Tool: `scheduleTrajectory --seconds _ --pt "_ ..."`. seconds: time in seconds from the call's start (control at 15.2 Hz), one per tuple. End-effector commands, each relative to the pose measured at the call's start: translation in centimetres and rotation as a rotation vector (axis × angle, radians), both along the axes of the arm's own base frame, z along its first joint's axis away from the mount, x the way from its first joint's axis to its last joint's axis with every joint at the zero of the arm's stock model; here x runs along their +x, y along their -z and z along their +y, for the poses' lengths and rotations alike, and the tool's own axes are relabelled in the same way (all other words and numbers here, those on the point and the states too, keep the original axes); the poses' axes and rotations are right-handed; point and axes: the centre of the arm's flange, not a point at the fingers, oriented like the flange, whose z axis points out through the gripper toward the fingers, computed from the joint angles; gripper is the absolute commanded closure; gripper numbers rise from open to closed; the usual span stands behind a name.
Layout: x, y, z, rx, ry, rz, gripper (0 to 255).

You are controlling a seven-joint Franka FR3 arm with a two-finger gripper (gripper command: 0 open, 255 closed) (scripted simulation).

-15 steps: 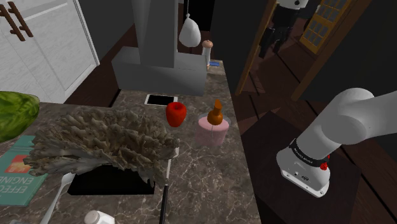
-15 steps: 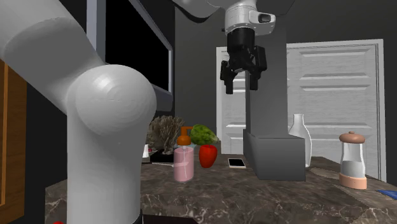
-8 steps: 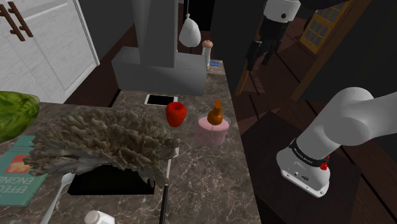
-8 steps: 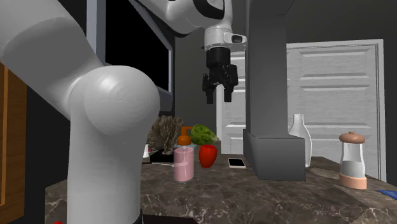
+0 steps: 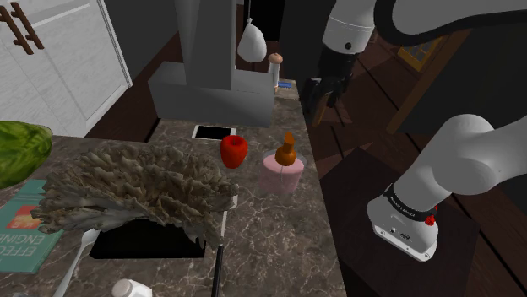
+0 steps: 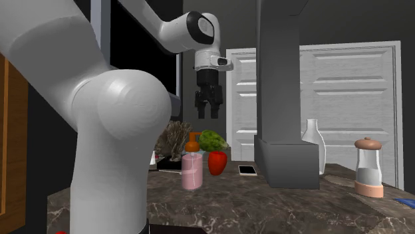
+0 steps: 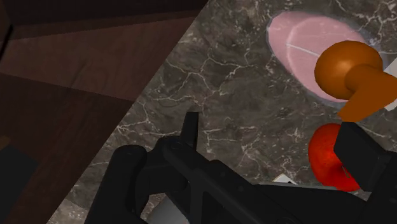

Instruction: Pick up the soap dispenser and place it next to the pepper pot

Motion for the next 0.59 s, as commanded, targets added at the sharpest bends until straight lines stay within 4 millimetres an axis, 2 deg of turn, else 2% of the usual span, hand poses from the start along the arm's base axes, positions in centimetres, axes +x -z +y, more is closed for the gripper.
scheduleTrajectory --seconds 0.0,0.4,0.53 --pt "-0.4 0.8 2.6 0.001 0.005 -0.002 0" --pt "-0.9 3.1 9.7 0.003 0.017 -0.008 0" --pt "-0.9 4.1 9.7 0.003 0.017 -0.008 0"
